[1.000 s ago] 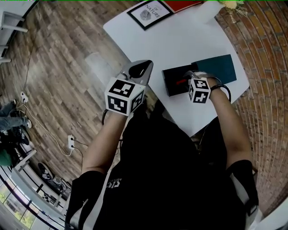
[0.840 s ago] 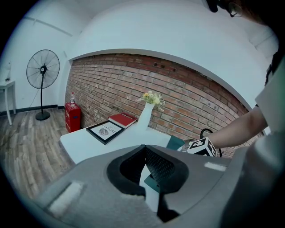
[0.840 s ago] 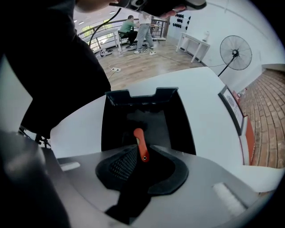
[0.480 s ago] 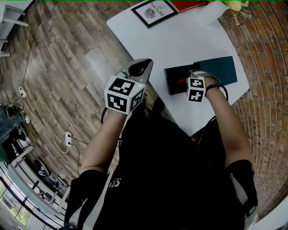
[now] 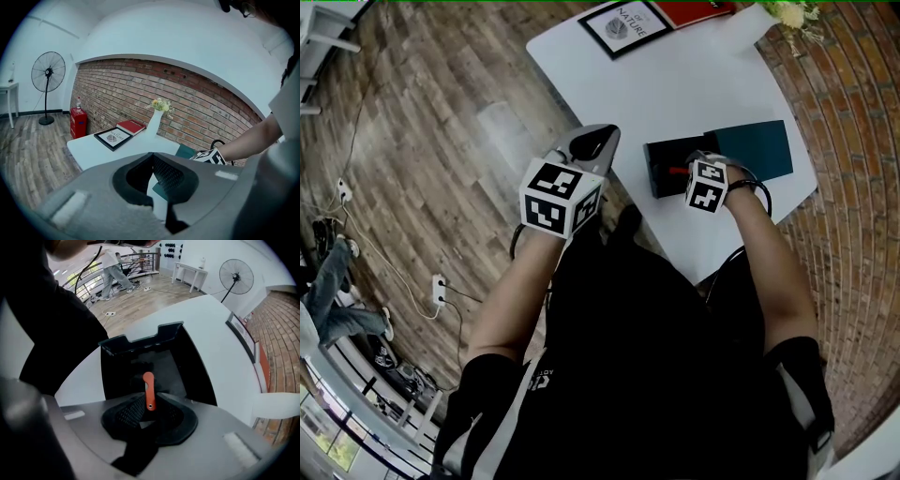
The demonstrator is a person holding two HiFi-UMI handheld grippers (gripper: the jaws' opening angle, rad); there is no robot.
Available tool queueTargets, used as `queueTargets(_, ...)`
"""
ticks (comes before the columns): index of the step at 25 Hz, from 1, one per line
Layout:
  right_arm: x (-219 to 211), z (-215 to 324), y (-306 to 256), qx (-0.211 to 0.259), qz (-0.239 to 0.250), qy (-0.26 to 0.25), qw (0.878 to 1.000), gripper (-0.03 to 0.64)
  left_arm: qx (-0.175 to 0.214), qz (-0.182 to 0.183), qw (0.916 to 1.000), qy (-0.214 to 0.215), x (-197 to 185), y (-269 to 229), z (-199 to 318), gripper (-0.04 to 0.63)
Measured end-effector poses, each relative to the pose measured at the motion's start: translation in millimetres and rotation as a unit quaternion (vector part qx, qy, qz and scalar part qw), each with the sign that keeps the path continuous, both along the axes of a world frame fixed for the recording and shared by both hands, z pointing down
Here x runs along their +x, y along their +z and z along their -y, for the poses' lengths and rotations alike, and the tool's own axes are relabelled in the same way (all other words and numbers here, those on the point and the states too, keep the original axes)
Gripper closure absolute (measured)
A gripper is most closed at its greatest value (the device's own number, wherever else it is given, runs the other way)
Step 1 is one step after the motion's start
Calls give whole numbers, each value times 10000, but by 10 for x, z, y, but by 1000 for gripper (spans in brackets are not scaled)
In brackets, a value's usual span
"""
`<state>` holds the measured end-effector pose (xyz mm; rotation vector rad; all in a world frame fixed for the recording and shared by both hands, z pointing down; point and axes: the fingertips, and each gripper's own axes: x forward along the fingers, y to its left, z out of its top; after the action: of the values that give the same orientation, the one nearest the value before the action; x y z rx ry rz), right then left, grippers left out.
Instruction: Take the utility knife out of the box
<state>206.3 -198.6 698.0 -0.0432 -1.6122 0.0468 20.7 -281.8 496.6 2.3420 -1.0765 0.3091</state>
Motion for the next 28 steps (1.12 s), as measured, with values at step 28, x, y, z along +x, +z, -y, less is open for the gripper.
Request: queueTargets(28,-66,31,-231,673,780,1154,9880,557,-66,24,9982,601,382,44,-14,588)
